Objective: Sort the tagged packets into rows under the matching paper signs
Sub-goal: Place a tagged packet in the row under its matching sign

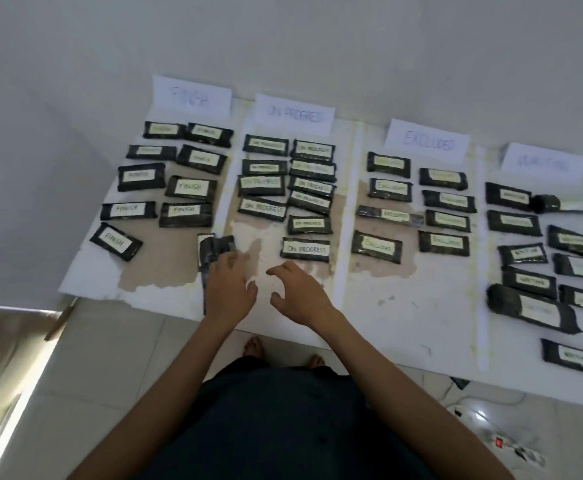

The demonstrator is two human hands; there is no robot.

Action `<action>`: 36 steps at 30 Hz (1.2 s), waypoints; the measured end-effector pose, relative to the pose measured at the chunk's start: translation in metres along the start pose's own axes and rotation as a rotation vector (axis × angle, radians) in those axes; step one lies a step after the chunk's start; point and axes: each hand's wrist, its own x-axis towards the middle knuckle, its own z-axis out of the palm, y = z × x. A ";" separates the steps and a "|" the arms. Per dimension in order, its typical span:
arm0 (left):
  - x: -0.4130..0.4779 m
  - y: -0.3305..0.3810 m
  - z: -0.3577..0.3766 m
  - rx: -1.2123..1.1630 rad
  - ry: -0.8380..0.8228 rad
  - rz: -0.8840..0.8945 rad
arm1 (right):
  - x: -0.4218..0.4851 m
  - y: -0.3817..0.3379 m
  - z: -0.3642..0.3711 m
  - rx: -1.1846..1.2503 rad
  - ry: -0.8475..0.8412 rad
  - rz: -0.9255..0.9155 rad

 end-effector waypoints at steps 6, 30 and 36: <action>0.006 -0.045 0.006 0.018 -0.184 -0.379 | 0.031 -0.031 0.024 0.028 -0.074 0.036; 0.023 -0.046 -0.026 -1.101 -0.347 -0.533 | 0.037 -0.050 0.031 0.454 0.084 0.190; 0.019 -0.025 -0.010 -1.059 -0.388 -0.499 | 0.027 -0.034 0.028 0.223 0.137 0.264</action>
